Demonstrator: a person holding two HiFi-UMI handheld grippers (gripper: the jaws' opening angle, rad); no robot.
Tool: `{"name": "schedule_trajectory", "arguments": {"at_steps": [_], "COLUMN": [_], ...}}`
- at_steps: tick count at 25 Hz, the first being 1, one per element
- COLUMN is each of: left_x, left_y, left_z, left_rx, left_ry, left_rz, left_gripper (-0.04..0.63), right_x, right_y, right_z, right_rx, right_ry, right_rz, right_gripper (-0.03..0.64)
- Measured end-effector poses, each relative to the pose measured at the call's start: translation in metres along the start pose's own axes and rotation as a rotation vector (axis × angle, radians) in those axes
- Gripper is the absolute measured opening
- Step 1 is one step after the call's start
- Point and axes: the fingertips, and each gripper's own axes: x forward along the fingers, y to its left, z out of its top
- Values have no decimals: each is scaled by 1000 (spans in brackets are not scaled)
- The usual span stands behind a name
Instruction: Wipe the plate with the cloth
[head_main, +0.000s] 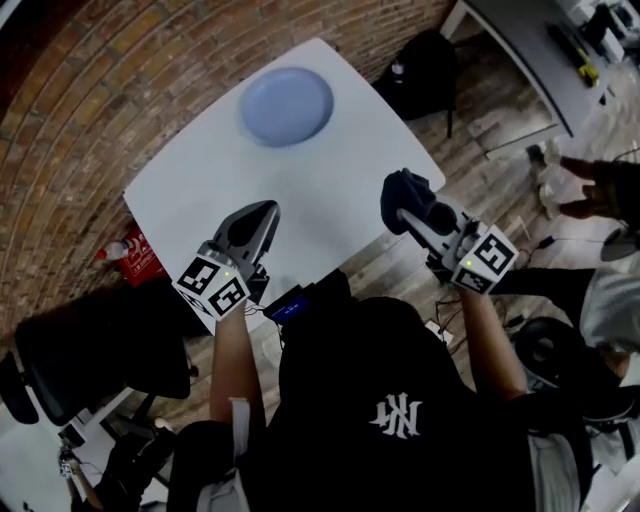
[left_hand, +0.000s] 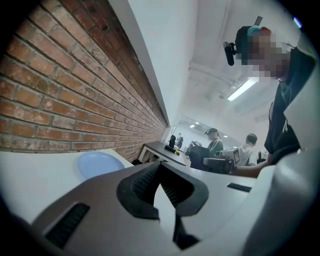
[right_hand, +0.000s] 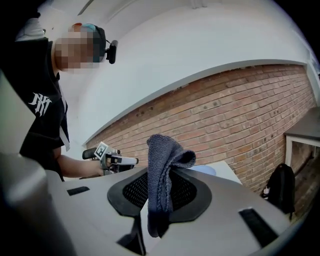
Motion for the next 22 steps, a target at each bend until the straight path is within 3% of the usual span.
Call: {"name": "schedule_trajectory", "arguments": {"at_steps": [4,10,17,22], "left_x": [1,14,30,41], "left_y": [34,70,114,139], "left_z": [7,10,16,10], "left_rx": [-68,-102,-176,-222], "left_ry": [-8,-8,-65,-74], "left_rz": [36,106,272,388], "left_gripper": [2,2,3,3], "right_x": [39,80,143,187], "right_y": [-15,-44,-98,-131], "right_z": [17,23,32,51], "right_rx": [-8,-23,-46,-144], "right_ry": [27,65,125,146], "right_rz": [49,141,328,447], "right_gripper": [87,87,87,87]}}
